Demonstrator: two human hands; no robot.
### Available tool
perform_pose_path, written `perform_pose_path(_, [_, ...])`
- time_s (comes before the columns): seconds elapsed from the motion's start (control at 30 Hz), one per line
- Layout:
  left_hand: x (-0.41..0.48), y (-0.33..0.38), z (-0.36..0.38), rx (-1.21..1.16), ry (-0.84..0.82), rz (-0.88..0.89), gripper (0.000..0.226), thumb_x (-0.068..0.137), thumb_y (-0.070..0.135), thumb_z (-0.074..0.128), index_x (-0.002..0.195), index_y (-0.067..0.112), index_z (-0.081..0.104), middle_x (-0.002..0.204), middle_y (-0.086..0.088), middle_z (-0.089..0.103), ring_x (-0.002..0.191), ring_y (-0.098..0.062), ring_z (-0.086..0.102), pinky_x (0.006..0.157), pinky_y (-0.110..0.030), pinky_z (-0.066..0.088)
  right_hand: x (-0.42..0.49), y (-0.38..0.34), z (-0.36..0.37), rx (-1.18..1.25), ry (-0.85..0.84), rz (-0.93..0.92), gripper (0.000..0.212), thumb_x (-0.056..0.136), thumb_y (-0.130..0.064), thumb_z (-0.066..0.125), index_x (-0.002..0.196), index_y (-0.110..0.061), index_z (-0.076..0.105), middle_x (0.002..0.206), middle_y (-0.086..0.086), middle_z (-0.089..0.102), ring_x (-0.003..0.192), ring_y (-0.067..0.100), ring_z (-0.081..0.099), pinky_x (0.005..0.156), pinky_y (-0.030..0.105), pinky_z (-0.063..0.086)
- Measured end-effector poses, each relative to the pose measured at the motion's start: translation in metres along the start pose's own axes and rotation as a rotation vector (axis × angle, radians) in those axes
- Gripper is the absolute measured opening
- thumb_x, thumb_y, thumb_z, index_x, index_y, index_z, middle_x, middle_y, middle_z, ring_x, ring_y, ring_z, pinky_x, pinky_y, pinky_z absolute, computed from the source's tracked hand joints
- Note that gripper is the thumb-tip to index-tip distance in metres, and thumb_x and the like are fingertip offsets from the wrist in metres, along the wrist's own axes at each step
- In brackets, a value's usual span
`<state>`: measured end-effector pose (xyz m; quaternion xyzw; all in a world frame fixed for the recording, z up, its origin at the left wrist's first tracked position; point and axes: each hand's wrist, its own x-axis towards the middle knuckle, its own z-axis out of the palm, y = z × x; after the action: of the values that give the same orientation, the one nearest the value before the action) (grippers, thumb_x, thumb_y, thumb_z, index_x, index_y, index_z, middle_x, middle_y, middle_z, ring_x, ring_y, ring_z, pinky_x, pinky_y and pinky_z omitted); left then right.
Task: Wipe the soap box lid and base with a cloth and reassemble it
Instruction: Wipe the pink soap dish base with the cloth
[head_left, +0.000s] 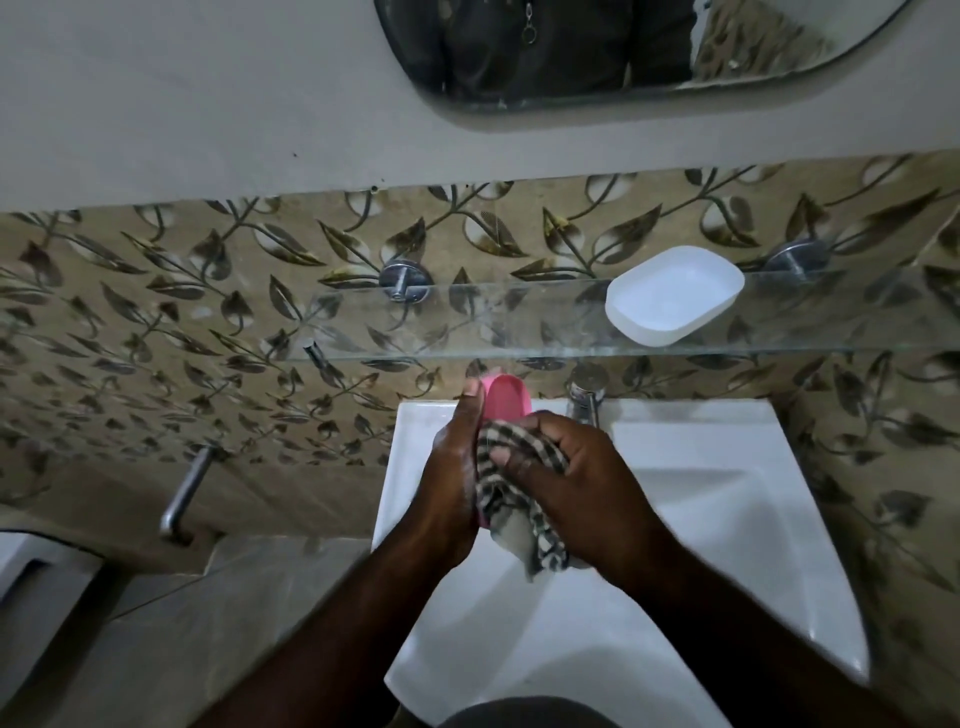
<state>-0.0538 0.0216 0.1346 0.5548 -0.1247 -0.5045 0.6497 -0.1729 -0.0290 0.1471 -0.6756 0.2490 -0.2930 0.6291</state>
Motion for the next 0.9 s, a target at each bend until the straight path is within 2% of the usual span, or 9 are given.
perform_pose_path(0.07, [0.001, -0.001, -0.002, -0.038, -0.005, 0.0, 0.079, 0.067, 0.07, 0.062, 0.108, 0.002, 0.066, 0.086, -0.018, 0.07, 0.077, -0.029, 0.068, 0.076, -0.038, 0.055, 0.0, -0.002, 0.004, -0.026, 0.025, -0.033, 0.011, 0.09, -0.011, 0.068, 0.099, -0.016, 0.072, 0.084, -0.007, 0.074, 0.079, 0.007, 0.071, 0.071, 0.02, 0.053])
perform_pose_path(0.17, [0.002, 0.004, -0.01, -0.055, 0.026, 0.004, 0.081, 0.069, 0.068, 0.054, 0.114, 0.003, 0.064, 0.095, -0.019, 0.07, 0.08, -0.028, 0.068, 0.075, -0.038, 0.056, -0.012, 0.002, 0.003, -0.119, -0.131, -0.006, 0.013, 0.09, -0.012, 0.068, 0.099, -0.021, 0.072, 0.084, -0.012, 0.073, 0.079, 0.002, 0.07, 0.071, 0.014, 0.05])
perform_pose_path(0.27, [0.005, 0.004, -0.011, 0.014, 0.06, 0.027, 0.079, 0.068, 0.069, 0.05, 0.119, 0.009, 0.063, 0.11, -0.018, 0.07, 0.088, -0.027, 0.067, 0.069, -0.035, 0.057, -0.019, 0.008, -0.008, -0.246, -0.232, 0.034, 0.012, 0.091, -0.013, 0.066, 0.098, -0.019, 0.073, 0.087, -0.007, 0.073, 0.081, 0.008, 0.073, 0.073, 0.022, 0.057])
perform_pose_path(0.33, [0.003, 0.005, -0.007, 0.039, 0.075, 0.047, 0.076, 0.069, 0.069, 0.052, 0.115, 0.01, 0.065, 0.108, -0.017, 0.071, 0.088, -0.027, 0.067, 0.072, -0.036, 0.056, -0.015, 0.009, -0.012, -0.362, -0.2, 0.004, 0.014, 0.091, -0.013, 0.065, 0.096, -0.024, 0.072, 0.086, -0.008, 0.072, 0.081, 0.007, 0.072, 0.075, 0.028, 0.057])
perform_pose_path(0.43, [0.004, 0.002, 0.002, 0.058, 0.045, 0.068, 0.087, 0.063, 0.076, 0.061, 0.112, 0.004, 0.066, 0.096, -0.016, 0.071, 0.078, -0.025, 0.066, 0.075, -0.038, 0.054, -0.012, 0.003, -0.008, -0.165, -0.044, 0.004, 0.012, 0.09, -0.01, 0.066, 0.09, -0.02, 0.072, 0.077, -0.007, 0.073, 0.072, 0.008, 0.07, 0.066, 0.02, 0.053])
perform_pose_path(0.5, [0.002, 0.001, 0.008, 0.026, 0.023, 0.068, 0.081, 0.064, 0.074, 0.06, 0.105, 0.004, 0.068, 0.085, -0.016, 0.069, 0.071, -0.026, 0.066, 0.073, -0.037, 0.053, -0.011, 0.0, -0.004, -0.117, 0.031, -0.066, 0.012, 0.09, -0.01, 0.067, 0.095, -0.019, 0.073, 0.082, -0.007, 0.073, 0.076, 0.007, 0.07, 0.068, 0.017, 0.05])
perform_pose_path(0.6, [0.006, 0.006, 0.005, 0.01, 0.029, 0.07, 0.084, 0.064, 0.074, 0.058, 0.113, 0.006, 0.064, 0.088, -0.017, 0.07, 0.073, -0.025, 0.067, 0.065, -0.034, 0.055, -0.017, 0.001, -0.001, -0.103, -0.029, -0.051, 0.009, 0.091, -0.015, 0.067, 0.098, -0.016, 0.073, 0.084, 0.004, 0.073, 0.075, 0.017, 0.072, 0.064, 0.024, 0.053])
perform_pose_path(0.73, [0.009, 0.009, 0.001, 0.044, 0.048, 0.118, 0.077, 0.071, 0.069, 0.049, 0.119, 0.011, 0.062, 0.103, -0.018, 0.07, 0.085, -0.026, 0.067, 0.061, -0.034, 0.056, -0.021, 0.0, -0.008, -0.004, -0.151, 0.088, 0.015, 0.09, -0.006, 0.067, 0.088, -0.02, 0.071, 0.077, -0.011, 0.072, 0.075, 0.013, 0.074, 0.068, 0.021, 0.055])
perform_pose_path(0.9, [0.004, -0.001, 0.013, 0.015, 0.063, 0.088, 0.101, 0.055, 0.083, 0.064, 0.115, 0.001, 0.064, 0.086, -0.02, 0.069, 0.071, -0.029, 0.066, 0.069, -0.037, 0.054, -0.019, -0.001, -0.005, -0.168, 0.026, -0.031, 0.009, 0.092, -0.019, 0.066, 0.096, -0.027, 0.069, 0.081, 0.0, 0.073, 0.071, 0.019, 0.071, 0.062, 0.034, 0.057])
